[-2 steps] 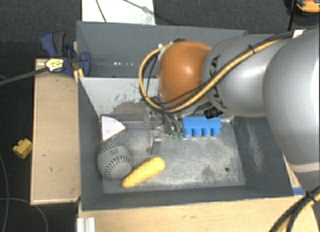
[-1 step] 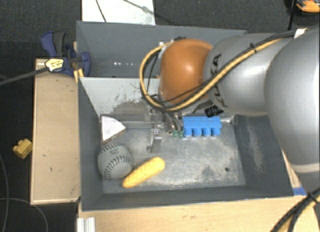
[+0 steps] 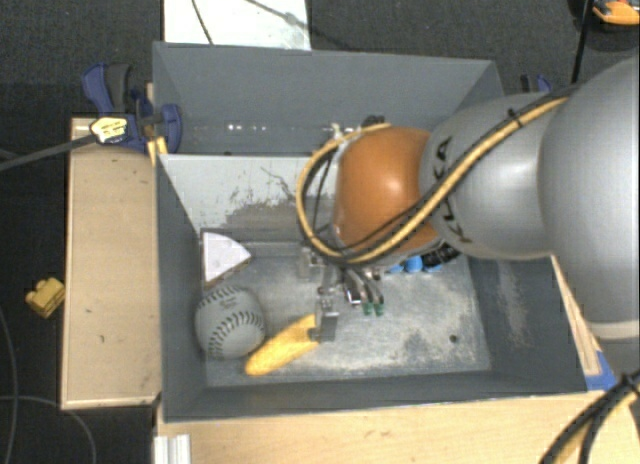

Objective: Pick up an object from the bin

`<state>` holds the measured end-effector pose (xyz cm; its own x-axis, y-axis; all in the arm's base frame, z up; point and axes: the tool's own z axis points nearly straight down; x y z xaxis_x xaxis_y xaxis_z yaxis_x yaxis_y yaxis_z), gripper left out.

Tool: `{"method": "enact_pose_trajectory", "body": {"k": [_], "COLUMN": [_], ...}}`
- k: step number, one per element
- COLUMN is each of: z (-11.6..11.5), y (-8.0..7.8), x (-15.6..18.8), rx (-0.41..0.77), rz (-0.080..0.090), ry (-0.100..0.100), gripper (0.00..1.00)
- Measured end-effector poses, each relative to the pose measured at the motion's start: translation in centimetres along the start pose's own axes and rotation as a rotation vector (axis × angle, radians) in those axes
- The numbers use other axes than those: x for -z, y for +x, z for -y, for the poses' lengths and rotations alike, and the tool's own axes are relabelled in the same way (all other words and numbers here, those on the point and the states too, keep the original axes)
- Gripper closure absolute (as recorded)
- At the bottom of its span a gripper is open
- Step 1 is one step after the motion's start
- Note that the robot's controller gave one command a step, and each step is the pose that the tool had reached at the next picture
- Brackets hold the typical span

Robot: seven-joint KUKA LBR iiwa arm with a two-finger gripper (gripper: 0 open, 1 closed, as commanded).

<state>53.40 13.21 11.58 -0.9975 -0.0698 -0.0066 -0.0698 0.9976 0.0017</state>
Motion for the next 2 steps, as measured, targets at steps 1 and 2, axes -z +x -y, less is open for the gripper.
{"method": "enact_pose_trajectory", "body": {"k": [1,2], "z": [-0.1,-1.7], "y": [3.7,4.7], "x": [-2.5,-4.5], "rx": [0.208,0.183], "rz": [-0.005,-0.007], "ry": [0.001,0.0], "gripper": [0.0,1.0]}}
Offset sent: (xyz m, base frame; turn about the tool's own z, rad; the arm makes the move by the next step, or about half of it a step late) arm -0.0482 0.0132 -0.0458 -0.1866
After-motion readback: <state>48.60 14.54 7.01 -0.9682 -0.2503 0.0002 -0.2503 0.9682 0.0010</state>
